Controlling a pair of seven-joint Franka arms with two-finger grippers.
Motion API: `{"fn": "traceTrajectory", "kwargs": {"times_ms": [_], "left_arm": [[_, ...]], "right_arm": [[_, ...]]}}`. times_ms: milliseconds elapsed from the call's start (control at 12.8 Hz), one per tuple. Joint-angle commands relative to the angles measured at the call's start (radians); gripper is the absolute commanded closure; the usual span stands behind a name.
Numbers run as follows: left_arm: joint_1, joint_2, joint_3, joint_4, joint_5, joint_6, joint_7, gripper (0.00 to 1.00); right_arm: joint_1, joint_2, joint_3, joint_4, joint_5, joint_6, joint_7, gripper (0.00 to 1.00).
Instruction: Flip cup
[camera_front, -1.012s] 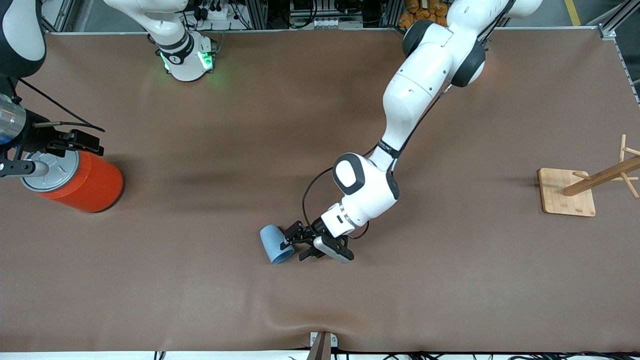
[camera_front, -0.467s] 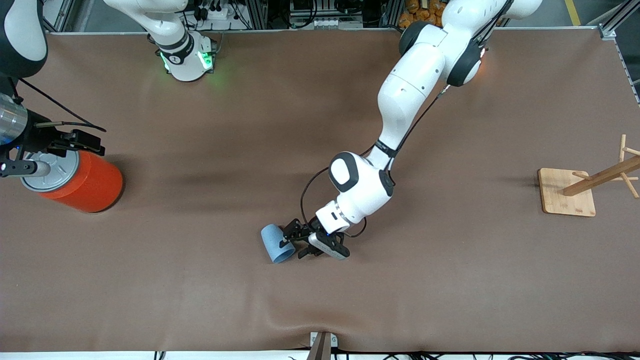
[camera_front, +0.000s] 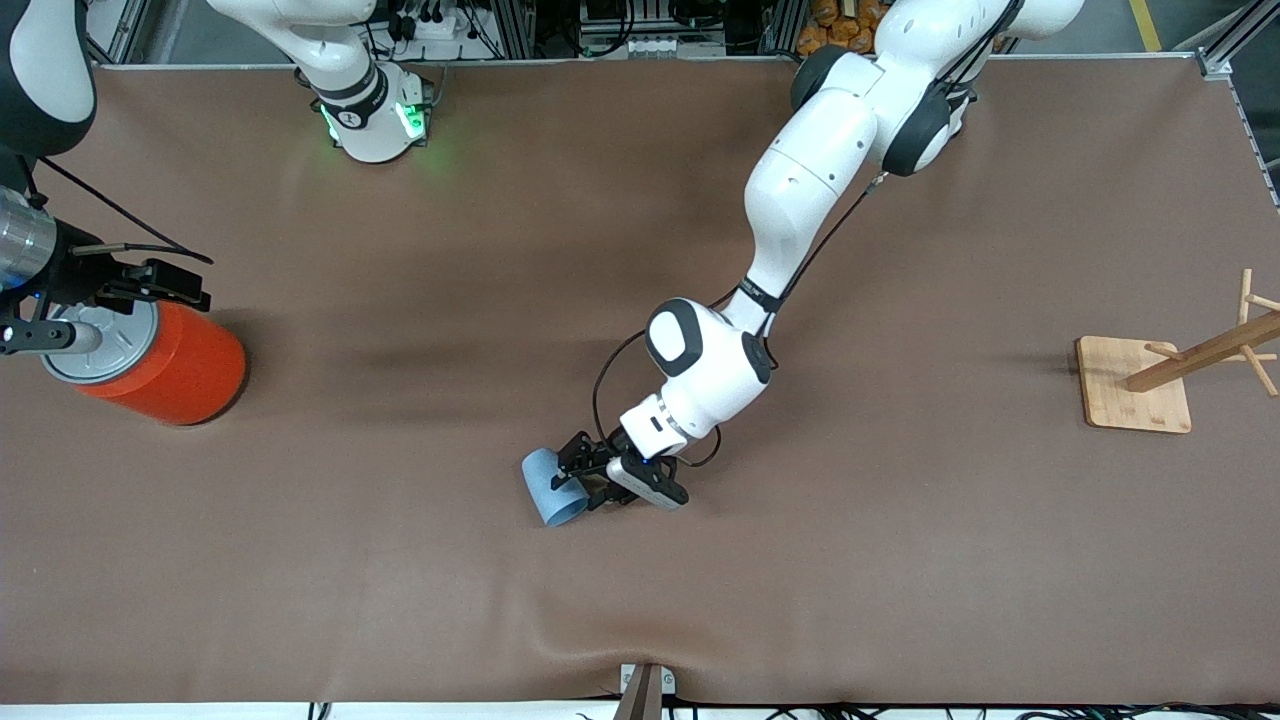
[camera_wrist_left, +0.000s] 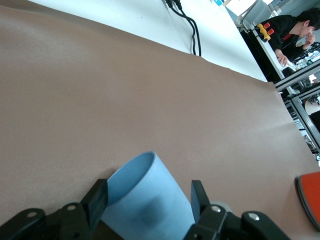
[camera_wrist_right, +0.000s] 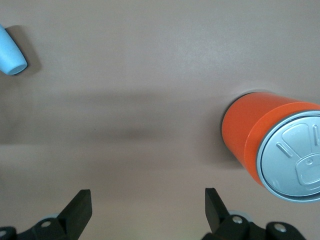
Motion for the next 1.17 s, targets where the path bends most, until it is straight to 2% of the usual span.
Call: {"fn": "traceTrajectory", "kwargs": {"times_ms": [0, 389, 623, 934, 1089], "left_arm": [[-0.012, 0.04, 0.024, 0.065, -0.021, 0.03, -0.019, 0.24], [-0.02, 0.046, 0.053, 0.067, -0.021, 0.038, -0.021, 0.24], [-0.023, 0.046, 0.054, 0.067, -0.021, 0.038, -0.021, 0.35], [-0.029, 0.044, 0.056, 0.065, -0.021, 0.035, -0.019, 0.62], [-0.029, 0.043, 0.056, 0.065, -0.021, 0.033, -0.019, 0.65]], "right_arm": [[0.005, -0.029, -0.002, -0.03, 0.014, 0.011, 0.014, 0.0], [0.005, -0.029, -0.002, -0.03, 0.012, 0.01, 0.014, 0.0], [0.007, -0.029, -0.002, -0.03, 0.014, 0.01, 0.014, 0.0], [0.007, -0.027, -0.002, -0.03, 0.012, 0.011, 0.014, 0.0], [0.01, -0.027, -0.002, -0.03, 0.012, 0.013, 0.014, 0.0]]}}
